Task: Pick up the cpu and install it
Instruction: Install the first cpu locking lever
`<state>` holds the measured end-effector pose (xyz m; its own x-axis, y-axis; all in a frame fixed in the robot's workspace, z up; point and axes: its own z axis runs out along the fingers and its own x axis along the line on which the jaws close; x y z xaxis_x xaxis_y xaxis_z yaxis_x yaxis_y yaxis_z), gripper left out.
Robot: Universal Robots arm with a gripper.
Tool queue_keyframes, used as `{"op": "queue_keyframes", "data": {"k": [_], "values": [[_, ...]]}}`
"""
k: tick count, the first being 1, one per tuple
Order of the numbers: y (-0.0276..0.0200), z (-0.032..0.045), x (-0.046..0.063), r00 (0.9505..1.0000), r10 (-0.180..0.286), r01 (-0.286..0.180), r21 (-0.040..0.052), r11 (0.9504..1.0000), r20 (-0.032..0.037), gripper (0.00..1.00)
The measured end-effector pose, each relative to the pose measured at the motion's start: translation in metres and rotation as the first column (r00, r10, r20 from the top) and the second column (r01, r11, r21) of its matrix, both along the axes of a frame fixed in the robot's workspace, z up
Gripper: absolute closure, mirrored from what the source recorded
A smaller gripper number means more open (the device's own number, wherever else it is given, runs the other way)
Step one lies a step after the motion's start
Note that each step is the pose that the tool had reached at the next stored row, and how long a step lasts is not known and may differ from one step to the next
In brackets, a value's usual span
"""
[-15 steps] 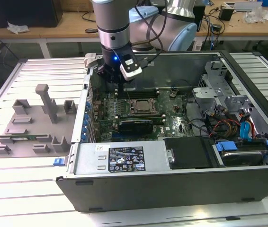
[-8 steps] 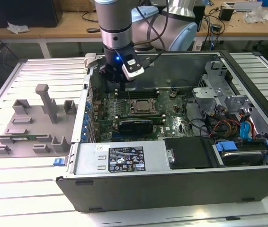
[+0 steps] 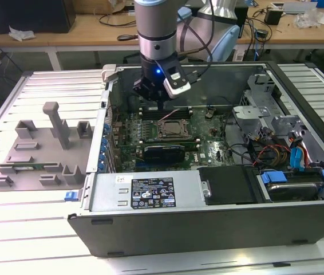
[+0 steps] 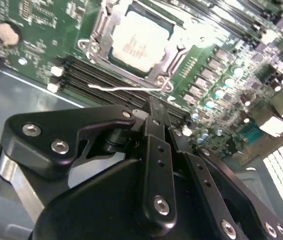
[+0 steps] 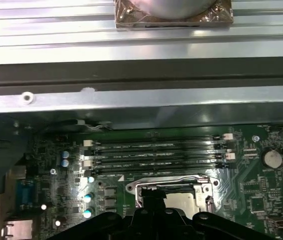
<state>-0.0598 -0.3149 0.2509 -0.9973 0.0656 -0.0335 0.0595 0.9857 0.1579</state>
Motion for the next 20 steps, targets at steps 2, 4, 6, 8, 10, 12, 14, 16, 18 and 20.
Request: {"op": "queue_keyframes", "data": {"k": [2,4,6,8,10,12,14,16,18,20], "values": [[0.0000,0.0000,0.000,1.0000,0.000,0.000,0.0000,1.0000,0.0001,0.89],[0.0000,-0.0001,0.000,1.0000,0.000,0.000,-0.0001,1.0000,0.0001,0.89],[0.0000,-0.0015,0.000,1.0000,0.000,0.000,0.0000,1.0000,0.0038,0.89],[-0.0001,-0.0031,0.000,0.9998,0.000,0.000,-0.0002,1.0000,0.0193,0.89],[-0.0003,-0.0054,0.000,0.9988,0.000,0.000,0.0001,1.0000,0.0484,0.89],[-0.0003,-0.0088,0.000,0.9986,0.000,0.000,-0.0001,1.0000,0.0530,0.89],[-0.0003,-0.0104,0.001,0.9986,0.000,0.000,-0.0001,1.0000,0.0531,0.89],[-0.0003,-0.0114,0.003,0.9986,0.000,0.000,-0.0002,1.0000,0.0530,0.89],[-0.0003,-0.0123,0.006,0.9986,0.000,0.000,0.0000,1.0000,0.0531,0.89],[-0.0003,-0.0134,0.010,0.9986,0.000,0.000,0.0001,1.0000,0.0532,0.89]]}}
